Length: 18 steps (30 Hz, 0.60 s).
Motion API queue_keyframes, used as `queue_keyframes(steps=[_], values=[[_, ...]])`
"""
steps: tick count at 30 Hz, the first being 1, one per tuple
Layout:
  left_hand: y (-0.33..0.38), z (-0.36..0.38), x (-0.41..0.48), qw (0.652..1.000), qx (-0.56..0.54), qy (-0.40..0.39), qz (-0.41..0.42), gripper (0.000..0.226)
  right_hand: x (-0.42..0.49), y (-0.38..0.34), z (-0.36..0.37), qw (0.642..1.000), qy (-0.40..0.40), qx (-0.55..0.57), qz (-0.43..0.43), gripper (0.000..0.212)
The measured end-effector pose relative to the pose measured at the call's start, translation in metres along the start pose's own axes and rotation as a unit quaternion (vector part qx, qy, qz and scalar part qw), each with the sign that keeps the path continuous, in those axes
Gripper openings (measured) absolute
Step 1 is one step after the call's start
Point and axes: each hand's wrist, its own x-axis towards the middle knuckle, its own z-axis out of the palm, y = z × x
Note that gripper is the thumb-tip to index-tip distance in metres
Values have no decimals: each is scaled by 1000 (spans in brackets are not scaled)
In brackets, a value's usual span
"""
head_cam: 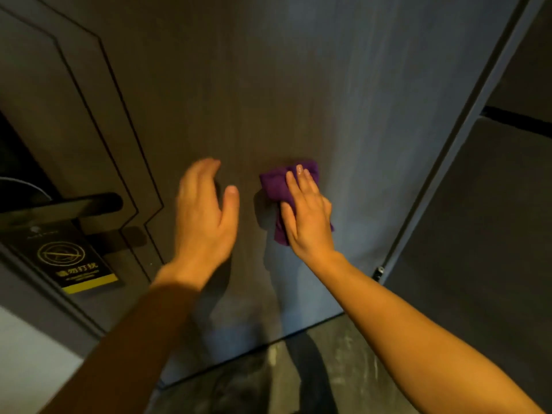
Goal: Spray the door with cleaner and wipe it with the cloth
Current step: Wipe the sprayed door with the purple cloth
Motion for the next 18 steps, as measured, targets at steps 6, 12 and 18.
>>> queue_keyframes(steps=[6, 12, 18], values=[[98, 4, 0, 759, -432, -155, -461, 41, -9, -52, -97, 995, -71, -9, 76, 57], [191, -51, -7, 543, -594, -226, -548, 39, -38, -101, -204, 982, -103, 1, 161, 55], [253, -75, -40, 449, -612, -339, -556, 61, -75, -146, -297, 932, -207, -158, 254, 62]])
